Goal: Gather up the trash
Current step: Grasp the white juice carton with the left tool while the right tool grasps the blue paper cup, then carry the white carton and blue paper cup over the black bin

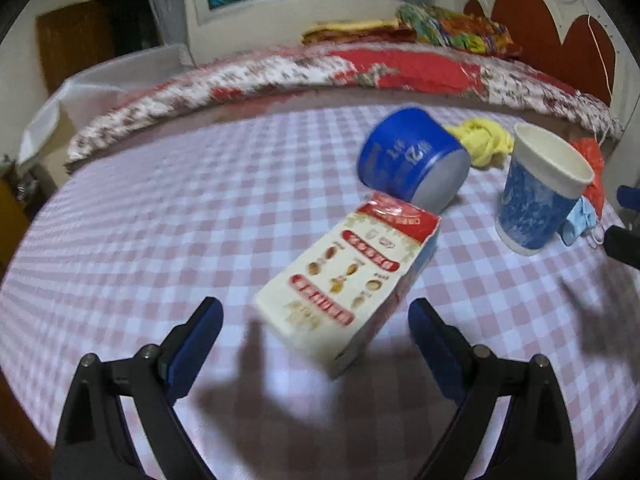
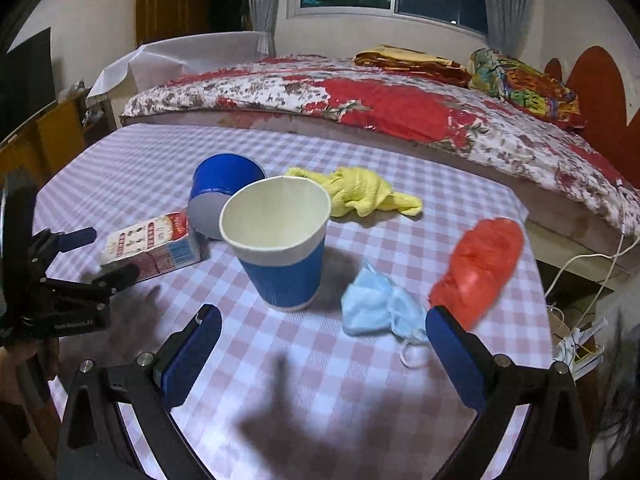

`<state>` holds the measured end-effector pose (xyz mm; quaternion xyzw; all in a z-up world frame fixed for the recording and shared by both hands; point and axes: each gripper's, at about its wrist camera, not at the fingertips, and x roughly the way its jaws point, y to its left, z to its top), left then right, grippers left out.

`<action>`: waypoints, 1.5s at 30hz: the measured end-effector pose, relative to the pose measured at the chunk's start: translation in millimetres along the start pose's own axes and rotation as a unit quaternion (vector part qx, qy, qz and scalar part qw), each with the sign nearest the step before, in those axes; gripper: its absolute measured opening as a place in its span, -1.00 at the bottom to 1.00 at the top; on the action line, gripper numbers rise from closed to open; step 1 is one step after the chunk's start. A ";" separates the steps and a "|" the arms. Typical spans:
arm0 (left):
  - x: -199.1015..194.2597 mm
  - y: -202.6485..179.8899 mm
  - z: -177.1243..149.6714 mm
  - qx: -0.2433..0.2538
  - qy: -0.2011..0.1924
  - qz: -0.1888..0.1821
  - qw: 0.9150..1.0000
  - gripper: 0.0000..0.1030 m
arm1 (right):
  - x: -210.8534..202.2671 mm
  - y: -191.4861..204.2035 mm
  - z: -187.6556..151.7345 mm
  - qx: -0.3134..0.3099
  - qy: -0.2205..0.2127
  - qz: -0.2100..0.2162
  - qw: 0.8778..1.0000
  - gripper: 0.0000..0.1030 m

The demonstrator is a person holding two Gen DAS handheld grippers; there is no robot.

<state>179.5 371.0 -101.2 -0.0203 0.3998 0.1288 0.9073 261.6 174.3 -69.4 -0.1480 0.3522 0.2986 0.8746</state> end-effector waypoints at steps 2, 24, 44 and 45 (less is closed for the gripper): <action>7.3 -3.4 2.6 -0.003 0.009 -0.013 1.000 0.77 | 7.2 1.8 2.6 -0.003 0.003 0.001 1.000 1.00; -23.2 7.7 -9.4 -0.090 -0.033 0.008 0.995 0.11 | 54.8 16.1 22.2 -0.010 0.003 0.022 1.000 0.82; -60.6 5.3 -26.1 -0.107 -0.058 0.021 0.992 0.07 | -9.1 8.3 9.4 -0.014 -0.030 0.035 0.999 0.10; -63.4 3.7 -26.7 -0.107 -0.062 0.022 0.992 0.07 | -14.1 7.4 7.9 -0.014 -0.032 0.035 0.999 0.10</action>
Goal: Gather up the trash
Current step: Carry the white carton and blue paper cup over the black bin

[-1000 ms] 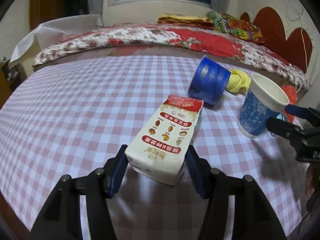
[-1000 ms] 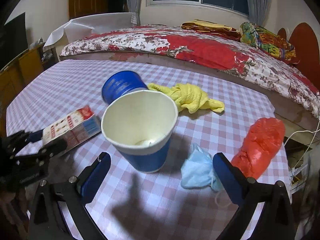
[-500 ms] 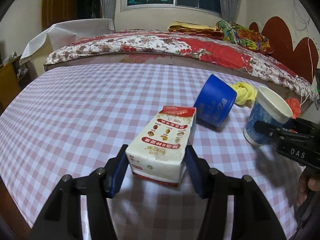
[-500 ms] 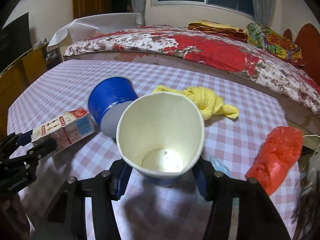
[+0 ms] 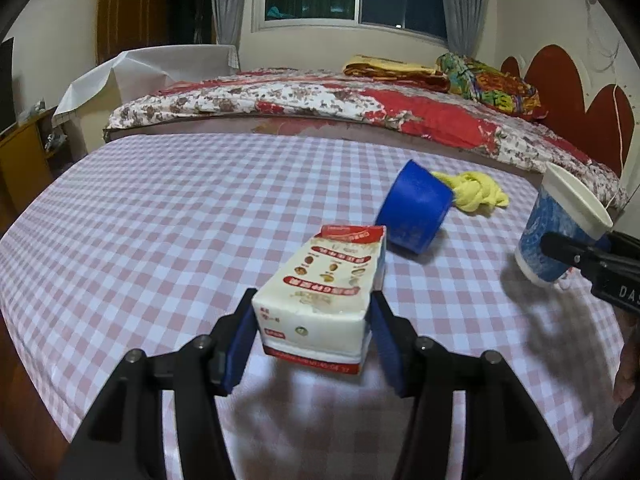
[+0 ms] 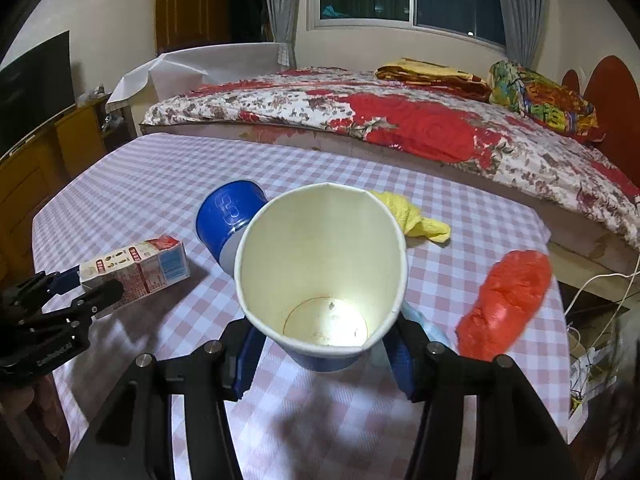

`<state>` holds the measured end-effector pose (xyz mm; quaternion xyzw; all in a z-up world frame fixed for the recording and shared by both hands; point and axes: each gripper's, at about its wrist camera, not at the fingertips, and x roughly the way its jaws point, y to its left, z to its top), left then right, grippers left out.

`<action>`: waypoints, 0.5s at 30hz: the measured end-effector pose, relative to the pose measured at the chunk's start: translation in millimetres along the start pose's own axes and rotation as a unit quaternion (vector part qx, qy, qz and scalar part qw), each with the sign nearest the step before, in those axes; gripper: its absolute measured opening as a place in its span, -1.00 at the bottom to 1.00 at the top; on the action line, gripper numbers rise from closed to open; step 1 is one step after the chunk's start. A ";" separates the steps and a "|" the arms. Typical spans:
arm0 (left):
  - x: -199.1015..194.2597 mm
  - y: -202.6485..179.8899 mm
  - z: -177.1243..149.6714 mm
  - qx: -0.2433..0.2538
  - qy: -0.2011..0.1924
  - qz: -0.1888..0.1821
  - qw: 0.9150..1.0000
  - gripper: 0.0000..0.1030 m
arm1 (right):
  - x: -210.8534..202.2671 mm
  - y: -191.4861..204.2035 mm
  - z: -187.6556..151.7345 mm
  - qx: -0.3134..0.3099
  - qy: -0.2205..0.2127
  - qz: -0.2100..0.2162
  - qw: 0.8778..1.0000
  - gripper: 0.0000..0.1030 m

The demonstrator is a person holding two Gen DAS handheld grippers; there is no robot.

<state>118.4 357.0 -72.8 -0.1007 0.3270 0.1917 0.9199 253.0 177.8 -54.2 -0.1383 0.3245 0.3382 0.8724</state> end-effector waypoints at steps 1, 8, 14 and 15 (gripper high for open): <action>-4.6 -2.0 0.1 0.001 -0.006 -0.001 1.000 0.07 | -5.0 -1.1 -0.7 0.000 -0.002 0.000 1.000 0.10; -31.9 -16.5 -0.9 0.004 -0.028 -0.018 0.999 0.06 | -47.2 -16.2 -11.4 0.004 -0.020 -0.018 1.000 0.10; -41.7 -36.1 -6.3 0.023 -0.032 -0.027 0.999 0.06 | -91.4 -45.1 -27.2 0.021 -0.033 -0.047 0.998 0.10; -41.8 -37.3 -7.1 0.025 -0.032 -0.027 0.999 0.06 | -97.8 -50.7 -29.7 0.025 -0.034 -0.053 0.998 0.10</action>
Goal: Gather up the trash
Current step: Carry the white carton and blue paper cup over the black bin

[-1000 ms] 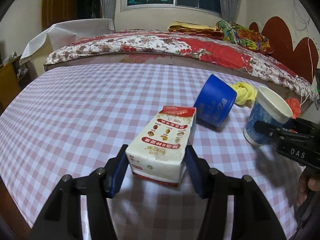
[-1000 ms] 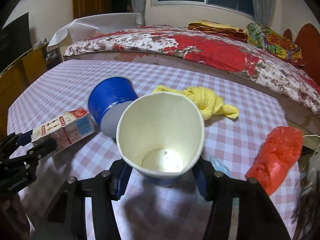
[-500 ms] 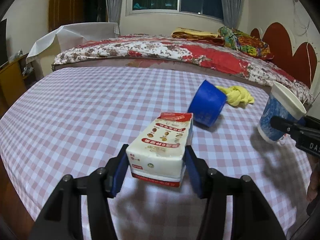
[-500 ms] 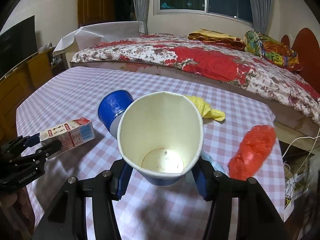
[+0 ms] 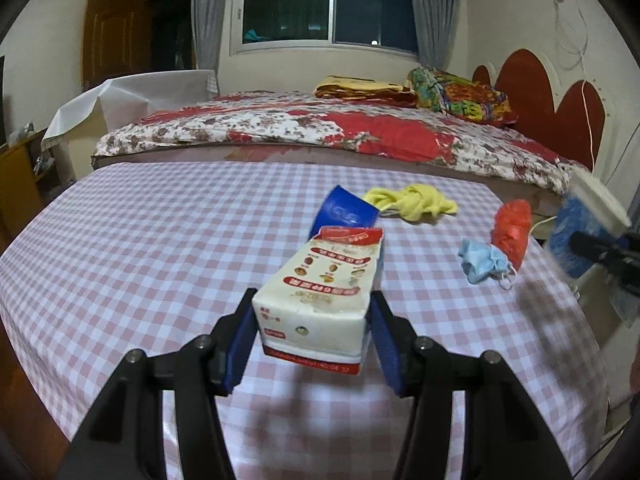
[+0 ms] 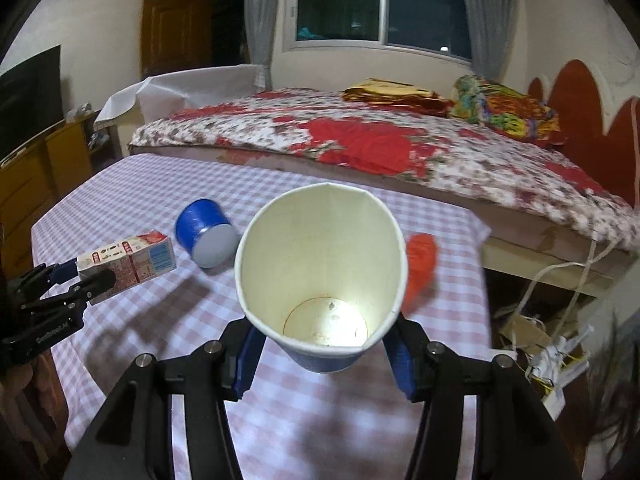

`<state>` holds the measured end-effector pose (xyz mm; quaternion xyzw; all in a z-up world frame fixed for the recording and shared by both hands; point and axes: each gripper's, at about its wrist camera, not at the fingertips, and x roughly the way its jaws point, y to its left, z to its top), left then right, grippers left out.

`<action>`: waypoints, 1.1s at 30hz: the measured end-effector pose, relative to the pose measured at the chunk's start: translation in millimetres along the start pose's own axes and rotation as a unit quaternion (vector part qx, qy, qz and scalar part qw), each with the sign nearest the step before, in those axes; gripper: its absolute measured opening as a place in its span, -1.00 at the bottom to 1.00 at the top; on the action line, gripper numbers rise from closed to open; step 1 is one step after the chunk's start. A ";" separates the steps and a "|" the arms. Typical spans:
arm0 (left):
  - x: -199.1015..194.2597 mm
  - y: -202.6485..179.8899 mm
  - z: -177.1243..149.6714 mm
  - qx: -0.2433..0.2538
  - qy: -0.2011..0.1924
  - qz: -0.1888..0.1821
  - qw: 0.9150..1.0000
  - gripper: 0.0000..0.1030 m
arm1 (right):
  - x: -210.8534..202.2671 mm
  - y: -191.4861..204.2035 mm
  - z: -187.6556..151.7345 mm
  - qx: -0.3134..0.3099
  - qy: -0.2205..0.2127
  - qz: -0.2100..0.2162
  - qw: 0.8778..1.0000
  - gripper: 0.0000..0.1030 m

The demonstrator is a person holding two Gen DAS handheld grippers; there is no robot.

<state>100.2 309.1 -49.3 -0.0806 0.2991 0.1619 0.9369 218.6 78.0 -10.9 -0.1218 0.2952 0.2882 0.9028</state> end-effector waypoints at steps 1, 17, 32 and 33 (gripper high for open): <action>0.2 -2.0 -0.3 0.000 0.002 -0.002 1.000 0.06 | -5.8 -6.2 -2.1 0.003 -0.001 -0.005 1.000 0.10; -20.8 -69.9 -7.9 0.035 0.001 -0.052 0.998 0.06 | -86.5 -100.5 -64.9 0.051 0.011 -0.102 0.993 0.10; -44.2 -201.7 -19.9 0.127 0.010 -0.158 0.979 0.06 | -160.5 -202.7 -148.0 0.145 0.030 -0.190 0.971 0.10; -45.6 -208.5 -21.0 0.132 0.010 -0.163 0.978 0.06 | -164.1 -208.3 -153.5 0.148 0.033 -0.194 0.969 0.10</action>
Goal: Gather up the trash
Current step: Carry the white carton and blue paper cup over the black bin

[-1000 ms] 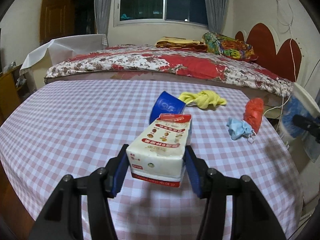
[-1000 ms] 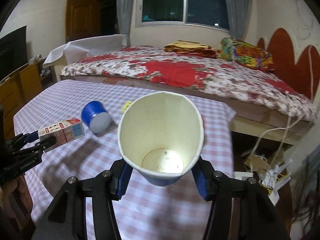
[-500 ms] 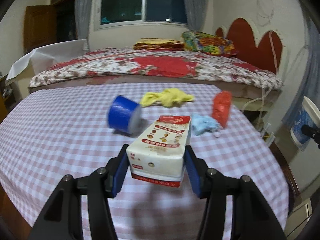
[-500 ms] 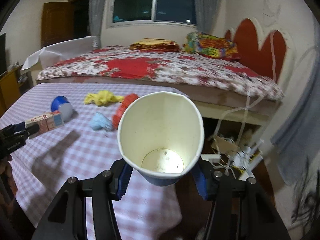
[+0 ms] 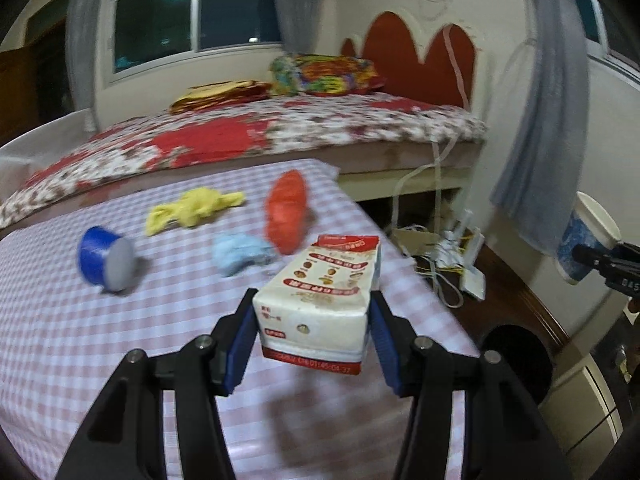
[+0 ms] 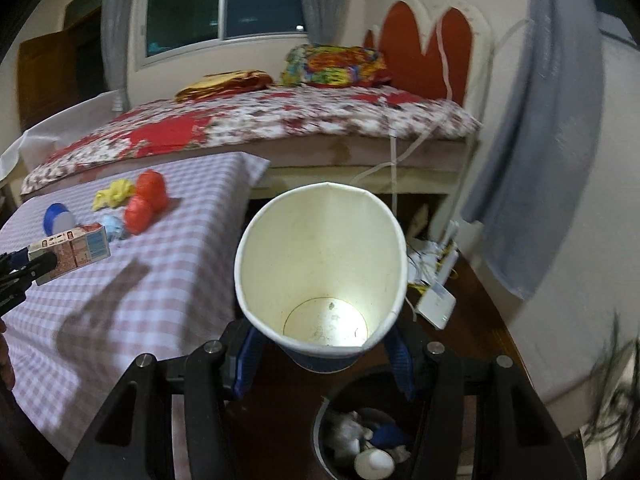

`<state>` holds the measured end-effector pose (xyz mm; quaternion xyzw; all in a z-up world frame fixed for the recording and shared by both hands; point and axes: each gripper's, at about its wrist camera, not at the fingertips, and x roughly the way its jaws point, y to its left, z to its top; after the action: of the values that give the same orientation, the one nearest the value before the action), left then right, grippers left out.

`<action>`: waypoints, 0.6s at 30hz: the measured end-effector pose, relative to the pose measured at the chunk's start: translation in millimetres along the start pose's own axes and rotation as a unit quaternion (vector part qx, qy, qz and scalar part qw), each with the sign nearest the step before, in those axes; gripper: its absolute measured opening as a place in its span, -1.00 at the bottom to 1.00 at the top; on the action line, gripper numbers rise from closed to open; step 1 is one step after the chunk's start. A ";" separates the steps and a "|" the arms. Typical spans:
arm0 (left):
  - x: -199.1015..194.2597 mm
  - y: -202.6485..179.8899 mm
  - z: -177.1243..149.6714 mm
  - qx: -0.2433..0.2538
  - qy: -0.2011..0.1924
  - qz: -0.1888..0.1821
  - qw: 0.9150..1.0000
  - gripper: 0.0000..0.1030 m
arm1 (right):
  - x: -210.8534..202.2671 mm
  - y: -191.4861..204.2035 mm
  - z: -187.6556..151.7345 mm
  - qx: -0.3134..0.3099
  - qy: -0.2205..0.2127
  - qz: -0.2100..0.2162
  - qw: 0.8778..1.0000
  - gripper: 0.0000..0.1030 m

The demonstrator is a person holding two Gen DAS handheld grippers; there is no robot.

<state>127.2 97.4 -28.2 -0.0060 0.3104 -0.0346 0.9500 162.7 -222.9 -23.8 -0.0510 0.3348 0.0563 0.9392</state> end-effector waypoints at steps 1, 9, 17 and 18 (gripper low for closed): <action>1.5 -10.4 1.4 0.007 0.001 -0.008 1.000 0.06 | -0.1 -7.3 -3.9 0.004 0.003 -0.004 1.000 0.10; 4.7 -79.7 3.0 0.055 0.011 -0.067 0.996 0.06 | 3.5 -55.6 -43.6 0.024 0.037 -0.016 0.999 0.10; 17.1 -152.1 -15.0 0.100 0.045 -0.134 0.985 0.05 | 12.4 -88.6 -93.1 0.035 0.075 -0.016 0.996 0.10; 18.3 -158.9 -17.7 0.104 0.049 -0.138 0.984 0.05 | 13.1 -90.1 -97.0 0.036 0.078 -0.015 0.996 0.10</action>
<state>121.7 -62.2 -48.0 0.0523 0.3470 -0.1976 0.9153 125.0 -324.0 -101.6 -0.0265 0.4080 0.0258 0.9123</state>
